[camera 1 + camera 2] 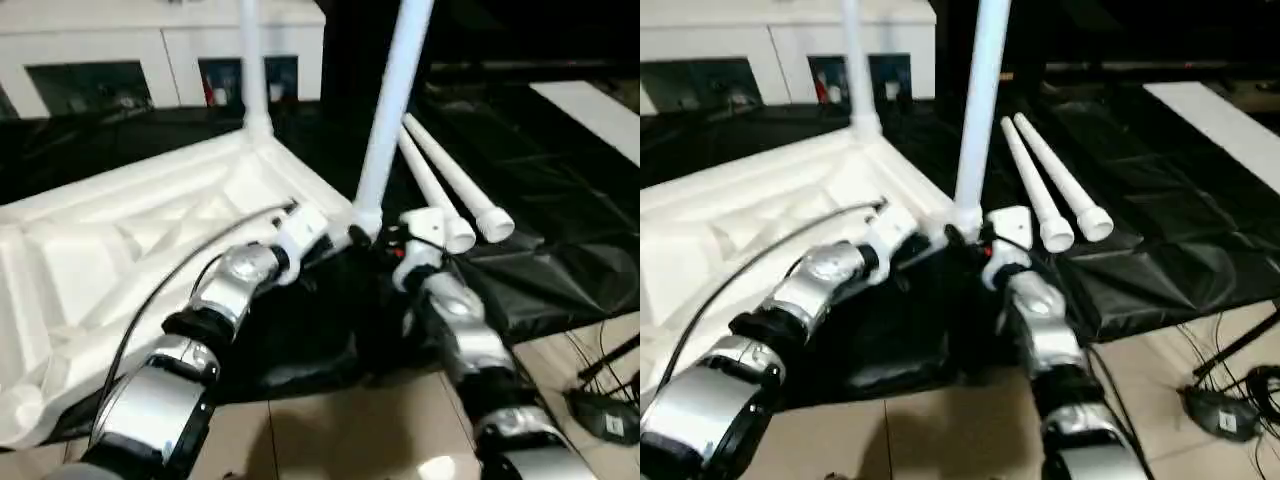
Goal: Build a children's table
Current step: Rotate leg to tighten, then rotate table base
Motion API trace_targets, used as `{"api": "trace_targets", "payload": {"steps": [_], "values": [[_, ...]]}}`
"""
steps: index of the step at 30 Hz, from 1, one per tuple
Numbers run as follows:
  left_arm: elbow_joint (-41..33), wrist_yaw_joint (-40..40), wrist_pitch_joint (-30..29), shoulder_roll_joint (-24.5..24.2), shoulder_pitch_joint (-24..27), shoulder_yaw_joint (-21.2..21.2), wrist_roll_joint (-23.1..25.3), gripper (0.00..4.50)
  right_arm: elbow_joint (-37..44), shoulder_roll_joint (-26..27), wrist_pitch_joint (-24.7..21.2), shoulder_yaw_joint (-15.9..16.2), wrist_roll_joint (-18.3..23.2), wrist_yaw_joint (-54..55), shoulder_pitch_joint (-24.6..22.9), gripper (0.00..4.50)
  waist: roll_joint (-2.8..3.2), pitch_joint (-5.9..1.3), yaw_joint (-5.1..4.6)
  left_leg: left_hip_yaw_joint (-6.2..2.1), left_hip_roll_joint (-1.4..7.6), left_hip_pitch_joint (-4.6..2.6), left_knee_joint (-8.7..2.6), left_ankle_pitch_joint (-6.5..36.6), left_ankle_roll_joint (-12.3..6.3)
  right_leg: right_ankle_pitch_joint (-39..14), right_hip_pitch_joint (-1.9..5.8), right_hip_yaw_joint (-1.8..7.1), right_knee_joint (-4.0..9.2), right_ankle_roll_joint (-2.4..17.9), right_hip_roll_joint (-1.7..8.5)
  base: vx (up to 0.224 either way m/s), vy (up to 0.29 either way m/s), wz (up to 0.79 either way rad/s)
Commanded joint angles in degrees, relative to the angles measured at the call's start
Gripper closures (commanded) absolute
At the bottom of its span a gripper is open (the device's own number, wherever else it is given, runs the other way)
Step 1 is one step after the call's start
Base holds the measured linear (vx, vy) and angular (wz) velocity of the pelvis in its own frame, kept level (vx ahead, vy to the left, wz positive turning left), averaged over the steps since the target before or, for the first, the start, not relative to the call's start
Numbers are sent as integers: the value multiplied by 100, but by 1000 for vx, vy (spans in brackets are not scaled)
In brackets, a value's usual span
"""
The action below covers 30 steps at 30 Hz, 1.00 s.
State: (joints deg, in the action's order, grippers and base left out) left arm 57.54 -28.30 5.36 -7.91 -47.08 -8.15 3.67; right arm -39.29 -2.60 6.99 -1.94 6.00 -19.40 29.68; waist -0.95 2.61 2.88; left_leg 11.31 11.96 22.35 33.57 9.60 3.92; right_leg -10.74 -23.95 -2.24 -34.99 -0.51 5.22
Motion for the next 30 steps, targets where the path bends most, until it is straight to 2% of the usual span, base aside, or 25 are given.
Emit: {"api": "trace_targets", "payload": {"steps": [1, 3, 4, 5, 8, 9, 11, 12, 13, 14, 15, 16, 17, 18, 20, 21, 22, 23, 24, 25, 26, 27, 28, 30], "values": [[-250, 213, 83, -114, -222, 283, -212, 391, 105, 8, -81, 11, -25, -21, -70, 65, -1, -436, 39, -35, 58, -103, -310, 534, -613, 867, 355, 132, 249, 1593, 192, 0, 0, 0], [-404, 264, 38, -217, -209, 383, -261, 367, 89, 17, -102, 50, -28, -63, -85, 65, -14, -421, 50, -35, 76, -113, -322, 707, -651, 600, 359, 132, 261, 1634, 217, 0, 0, 0], [-508, 288, 3, -287, -199, 449, -294, 361, 80, 23, -115, 80, -32, -94, -95, 65, -3, -406, 42, -28, 82, -126, -330, 814, -636, 370, 337, 134, 288, 1606, 213, 0, 0, 0], [-739, 309, -122, -459, -123, 564, -337, 359, 59, 21, -133, 207, -105, -175, -105, 65, -1, -404, 46, -28, 89, -135, -331, 861, -616, 278, 334, 136, 293, 1600, 213, 0, 0, 0], [-1113, 315, -351, -787, 53, 720, -357, 334, 149, 24, -290, 413, -209, -313, -178, 65, -8, -378, 40, -40, 107, -125, -363, 963, -489, -46, 330, 132, 297, 1518, 208, 0, 0, 0], [-1193, 308, -401, -872, 103, 760, -349, 318, 236, 24, -381, 464, -228, -349, -226, 65, 9, -371, 43, -37, 107, -150, -365, 1021, -427, -156, 307, 139, 311, 1465, 203, 0, 0, 0], [-1654, 463, -727, -1353, 384, 1041, -310, 317, 313, 37, -527, 572, -272, -431, -288, 65, 16, -367, 41, -44, 111, -137, -382, 1022, -355, -160, 313, 142, 299, 1422, 197, 0, 0, 0], [-1912, 559, -884, -1598, 547, 1213, -305, 303, 296, 37, -529, 604, -311, -419, -288, 65, 19, -371, 37, -48, 115, -146, -387, 1029, -303, -164, 304, 143, 290, 1397, 197, 0, 0, 0], [-1912, 559, -884, -1598, 547, 1213, -305, 289, 296, 37, -529, 604, -311, -419, -288, 65, 44, -374, 30, -48, 123, -157, -392, 1055, -235, -162, 289, 143, 284, 1380, 197, 0, 0, 0], [-2205, 696, -1044, -1874, 773, 1477, -336, 289, 268, 53, -533, 612, -311, -424, -285, 65, 76, -374, 31, -45, 120, -169, -393, 1089, -189, -161, 278, 141, 277, 1365, 182, 0, 0, 0], [-2205, 696, -1044, -1874, 773, 1477, -336, 279, 268, 53, -533, 612, -311, -424, -285, 65, 76, -365, 14, -48, 121, -175, -409, 1143, -125, -179, 268, 139, 288, 1339, 172, 0, 0, 0], [-2396, 826, -1106, -2064, 953, 1695, -363, 275, 258, 71, -531, 621, -315, -415, -289, 65, 129, -367, 21, -50, 126, -199, -409, 1210, -32, -138, 255, 143, 288, 1336, 170, 0, 0, 0], [-2583, 1007, -1155, -2343, 1267, 2052, -390, 269, 208, 91, -530, 647, -333, -404, -261, 65, 115, -360, 19, -46, 120, -192, -411, 1235, -11, -117, 256, 145, 290, 1334, 163, 0, 0, 0], [-2583, 1007, -1155, -2343, 1267, 2052, -390, 260, 208, 91, -530, 647, -333, -404, -261, 65, 139, -359, 28, -54, 123, -188, -414, 1292, 37, -65, 255, 144, 272, 1324, 170, 0, 0, 0], [-2593, 1634, -1117, -2853, 1875, 2757, -341, 249, 92, 150, -579, 691, -372, -349, -171, 65, 148, -356, 31, -63, 110, -188, -425, 1366, 93, -108, 257, 140, 275, 1263, 164, 0, 0, 0], [-2542, 1904, -1100, -3037, 2082, 2980, -293, 241, 54, 174, -608, 705, -382, -329, -137, 65, 141, -354, 5, -72, 94, -163, -435, 1428, 119, -196, 275, 140, 269, 1200, 159, 0, 0, 0], [-2542, 1904, -1100, -3037, 2082, 2980, -293, 241, 54, 174, -608, 705, -382, -329, -137, 65, 146, -356, -33, -77, 91, -172, -442, 1470, 139, -253, 266, 140, 284, 1137, 151, 0, 0, 0], [-2401, 2310, -1060, -3232, 2279, 3244, -215, 220, -28, 207, -603, 738, -417, -306, -82, 65, 158, -357, -25, -69, 94, -208, -439, 1497, 146, -284, 240, 142, 299, 1150, 147, 0, 0, 0], [-2371, 2428, -1057, -3270, 2324, 3322, -200, 208, -55, 216, -596, 749, -428, -300, -66, 65, 164, -347, -32, -77, 98, -191, -438, 1547, 161, -277, 233, 144, 288, 1162, 138, 0, 0, 0], [-2303, 2721, -1150, -3369, 2443, 3494, -159, 201, -136, 241, -601, 769, -443, -287, -20, 65, 173, -341, 4, -71, 100, -231, -447, 1656, 171, -412, 209, 148, 318, 1136, 144, 0, 0, 0], [-2191, 2937, -1224, -3495, 2569, 3589, -97, 201, -228, 262, -599, 789, -470, -259, 31, 65, 180, -346, 11, -71, 109, -237, -441, 1705, 189, -409, 195, 150, 300, 1134, 142, 0, 0, 0], [-2103, 3045, -1278, -3589, 2658, 3616, -46, 188, -292, 275, -599, 802, -491, -235, 66, 65, 168, -329, -1, -91, 95, -199, -472, 1814, 215, -591, 217, 143, 309, 1076, 138, 0, 0, 0], [-2044, 3125, -1360, -3643, 2750, 3672, -28, 188, -352, 283, -607, 804, -506, -219, 98, 65, 182, -318, 17, -85, 105, -246, -476, 1979, 254, -787, 164, 157, 344, 1038, 148, 0, 0, 0], [-1962, 3119, -1502, -3697, 2860, 3696, -31, 163, -433, 288, -623, 796, -533, -175, 143, 65, 193, -318, 42, -92, 110, -264, -485, 2125, 334, -923, 142, 165, 355, 1040, 157, 0, 0, 0]]}}
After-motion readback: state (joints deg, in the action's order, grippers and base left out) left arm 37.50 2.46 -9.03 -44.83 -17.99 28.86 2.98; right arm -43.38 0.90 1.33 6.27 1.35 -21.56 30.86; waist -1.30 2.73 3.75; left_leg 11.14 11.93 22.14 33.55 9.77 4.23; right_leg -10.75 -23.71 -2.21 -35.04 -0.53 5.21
